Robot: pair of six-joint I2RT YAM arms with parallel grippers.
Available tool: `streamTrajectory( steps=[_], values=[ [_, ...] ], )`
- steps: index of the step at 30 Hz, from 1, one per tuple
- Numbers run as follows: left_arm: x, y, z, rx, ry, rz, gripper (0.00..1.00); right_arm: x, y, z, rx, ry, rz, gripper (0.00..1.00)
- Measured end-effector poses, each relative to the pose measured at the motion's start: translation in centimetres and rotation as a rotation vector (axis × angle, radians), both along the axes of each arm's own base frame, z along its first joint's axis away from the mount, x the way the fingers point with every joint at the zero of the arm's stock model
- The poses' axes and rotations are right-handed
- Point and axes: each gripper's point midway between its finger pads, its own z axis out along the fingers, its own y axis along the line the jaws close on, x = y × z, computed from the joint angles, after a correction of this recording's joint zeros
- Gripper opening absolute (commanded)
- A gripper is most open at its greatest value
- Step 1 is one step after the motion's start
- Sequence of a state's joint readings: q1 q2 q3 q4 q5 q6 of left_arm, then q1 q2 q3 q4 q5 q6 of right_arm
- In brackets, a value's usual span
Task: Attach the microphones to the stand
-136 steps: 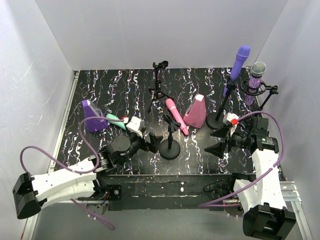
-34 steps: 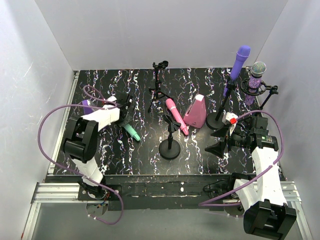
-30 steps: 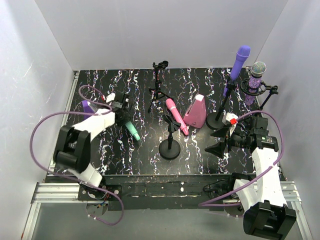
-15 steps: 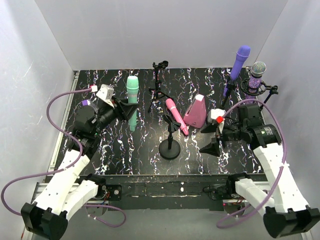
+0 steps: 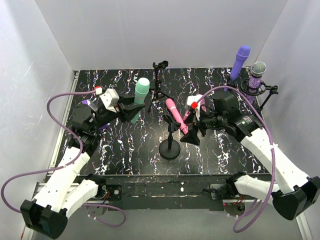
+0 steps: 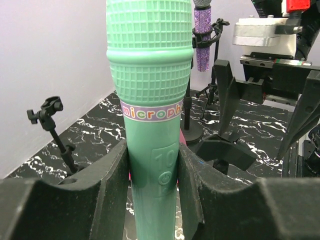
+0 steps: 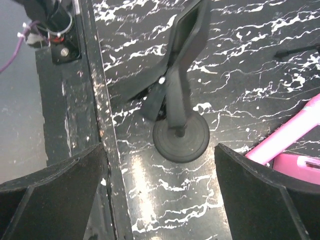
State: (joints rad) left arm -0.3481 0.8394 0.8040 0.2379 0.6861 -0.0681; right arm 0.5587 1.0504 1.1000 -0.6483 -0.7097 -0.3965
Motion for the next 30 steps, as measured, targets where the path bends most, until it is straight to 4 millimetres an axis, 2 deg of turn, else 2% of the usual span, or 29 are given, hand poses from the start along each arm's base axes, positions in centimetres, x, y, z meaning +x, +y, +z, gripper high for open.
streamTrajectory(
  steps=[3, 8, 13, 20, 24, 27, 30],
  values=[
    [0.8, -0.9, 0.5, 0.002, -0.012, -0.025, 0.0, 0.7, 0.9, 0.9, 0.024, 0.026, -0.043, 0.98],
    [1.6, -1.6, 0.0, 0.008, -0.002, -0.044, 0.0, 1.1, 2.4, 3.0, 0.082, 0.049, -0.082, 0.98],
    [1.3, -1.9, 0.5, -0.003, -0.017, -0.054, 0.0, 0.9, 3.1, 3.2, 0.09, 0.092, -0.12, 0.98],
    [0.5, -1.4, 1.4, -0.031, -0.031, -0.036, 0.0, 2.3, 4.2, 3.9, 0.088, 0.111, -0.231, 0.97],
    [-0.2, -0.8, 1.4, -0.044, -0.031, -0.014, 0.0, 3.4, 5.2, 4.6, 0.08, 0.083, -0.261, 0.89],
    [-1.0, -0.1, 1.1, -0.045, -0.024, 0.007, 0.0, 3.8, 5.9, 5.1, 0.076, 0.054, -0.264, 0.79],
    [-2.1, 0.6, 1.3, -0.043, -0.03, 0.025, 0.0, 3.9, 6.0, 5.4, 0.07, 0.027, -0.265, 0.46]
  ],
)
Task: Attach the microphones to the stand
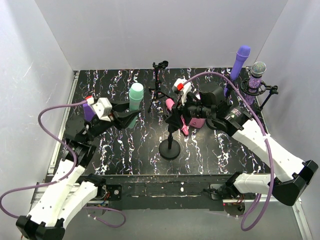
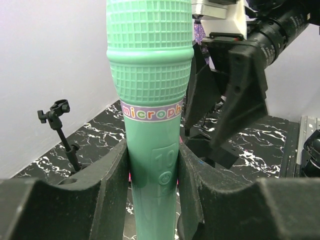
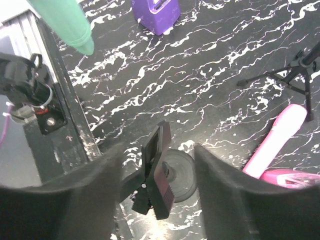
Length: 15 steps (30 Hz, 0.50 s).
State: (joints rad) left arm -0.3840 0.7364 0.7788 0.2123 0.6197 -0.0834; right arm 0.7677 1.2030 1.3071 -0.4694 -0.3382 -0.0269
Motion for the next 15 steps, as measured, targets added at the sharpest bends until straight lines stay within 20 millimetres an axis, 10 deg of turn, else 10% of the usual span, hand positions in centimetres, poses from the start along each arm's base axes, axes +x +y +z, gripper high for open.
streamTrajectory(
  steps=[4, 15],
  values=[
    [-1.7, 1.0, 0.6, -0.003, -0.022, 0.02, 0.0, 0.2, -0.2, 1.3, 0.0, -0.035, -0.004, 0.17],
    [-3.4, 2.3, -0.1, -0.013, -0.007, 0.061, 0.0, -0.1, -0.1, 3.6, 0.024, -0.072, 0.024, 0.07]
  ],
)
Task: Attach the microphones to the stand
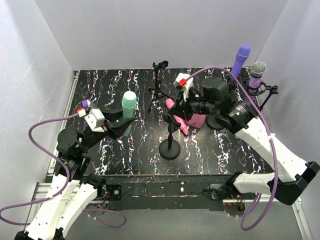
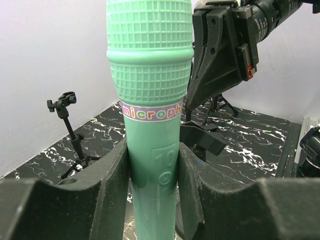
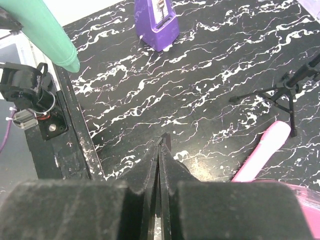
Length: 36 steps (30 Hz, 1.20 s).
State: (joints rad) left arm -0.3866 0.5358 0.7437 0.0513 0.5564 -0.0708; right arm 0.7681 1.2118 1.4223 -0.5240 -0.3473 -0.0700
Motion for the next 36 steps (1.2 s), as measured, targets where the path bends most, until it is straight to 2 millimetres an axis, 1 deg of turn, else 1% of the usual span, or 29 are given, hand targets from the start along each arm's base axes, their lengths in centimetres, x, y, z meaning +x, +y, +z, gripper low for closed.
streamTrajectory(
  steps=[3, 5, 6, 7, 11, 18, 24, 25, 29, 30, 32, 35, 36],
  values=[
    [0.0, 0.1, -0.2, 0.003, 0.01, 0.003, 0.0, -0.1, 0.3, -1.0, -0.011, 0.027, 0.013, 0.07],
    [0.0, 0.1, -0.4, 0.006, 0.018, 0.005, 0.0, -0.1, 0.5, -2.2, -0.029, 0.06, 0.019, 0.07],
    [0.1, 0.1, -0.5, 0.007, 0.021, 0.006, 0.0, 0.0, 0.8, -2.9, -0.038, 0.075, 0.022, 0.07],
    [0.1, 0.1, -0.5, 0.007, 0.023, 0.007, 0.0, 0.2, 1.3, -3.1, -0.034, 0.076, 0.027, 0.07],
    [0.1, 0.1, -0.6, 0.007, 0.026, 0.01, 0.0, 0.9, 2.0, -2.9, -0.017, 0.058, 0.03, 0.06],
    [-0.2, 0.2, -0.8, -0.002, 0.035, 0.007, 0.0, 1.0, 2.0, -3.0, -0.021, 0.053, 0.03, 0.06],
    [-0.2, 0.1, -1.3, -0.01, 0.057, 0.002, 0.0, 0.6, 1.9, -3.3, -0.042, 0.033, 0.066, 0.05],
    [-0.3, 0.1, -1.3, -0.011, 0.059, 0.001, 0.0, 0.5, 1.9, -3.3, -0.044, 0.029, 0.072, 0.07],
    [-0.5, 0.1, -1.4, -0.022, 0.067, -0.007, 0.0, -0.5, 1.2, -3.2, -0.059, 0.016, 0.11, 0.42],
    [-0.5, 0.1, -1.4, -0.028, 0.07, -0.009, 0.0, -0.8, 0.9, -3.0, -0.062, 0.008, 0.127, 0.48],
    [-0.6, 0.1, -1.5, -0.034, 0.078, -0.012, 0.0, -1.8, 0.2, -2.8, -0.079, 0.018, 0.173, 0.59],
    [-0.6, 0.0, -1.5, -0.043, 0.088, -0.016, 0.0, -3.4, -0.5, -2.5, -0.108, 0.047, 0.253, 0.71],
    [-0.6, 0.0, -1.5, -0.045, 0.089, -0.016, 0.0, -4.0, -0.7, -2.1, -0.109, 0.051, 0.284, 0.75]
  ],
)
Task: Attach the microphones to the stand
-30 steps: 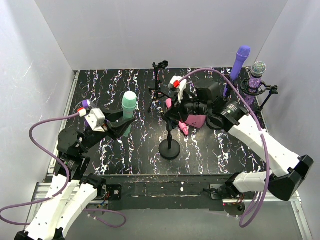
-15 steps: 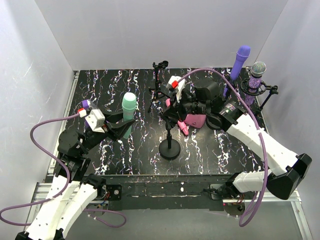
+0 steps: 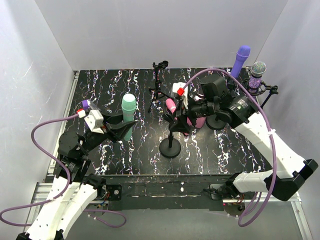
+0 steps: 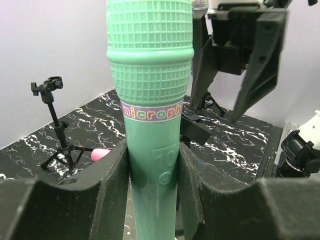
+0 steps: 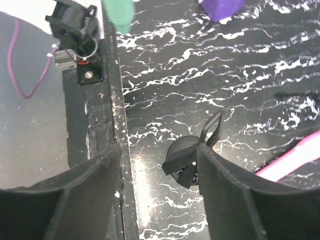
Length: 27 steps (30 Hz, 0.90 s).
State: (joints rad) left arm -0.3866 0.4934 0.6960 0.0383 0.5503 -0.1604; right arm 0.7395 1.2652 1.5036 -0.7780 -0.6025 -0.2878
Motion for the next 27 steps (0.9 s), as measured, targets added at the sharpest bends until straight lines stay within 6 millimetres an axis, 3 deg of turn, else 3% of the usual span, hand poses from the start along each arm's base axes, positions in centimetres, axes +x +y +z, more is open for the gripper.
streamTrajectory(
  steps=[4, 7, 12, 17, 27],
  values=[
    [0.0, 0.0, 0.0, -0.005, 0.007, -0.002, 0.0, -1.3, -0.6, 1.7, 0.029, -0.019, 0.076, 0.88],
    [0.0, 0.0, 0.0, -0.008, 0.01, -0.003, 0.0, -1.2, -1.6, 1.6, 0.038, -0.016, 0.07, 0.98],
    [0.2, -0.2, 0.3, -0.018, 0.005, -0.007, 0.0, 0.2, -3.7, -2.0, 0.006, 0.008, -0.045, 0.98],
    [1.0, -0.7, 0.4, -0.03, 0.014, -0.018, 0.0, 1.6, -3.7, -5.5, -0.025, 0.065, -0.145, 0.97],
    [1.4, -1.0, 0.7, -0.048, 0.018, -0.025, 0.0, 3.1, -1.3, -4.6, 0.047, 0.068, -0.265, 0.94]
  ],
)
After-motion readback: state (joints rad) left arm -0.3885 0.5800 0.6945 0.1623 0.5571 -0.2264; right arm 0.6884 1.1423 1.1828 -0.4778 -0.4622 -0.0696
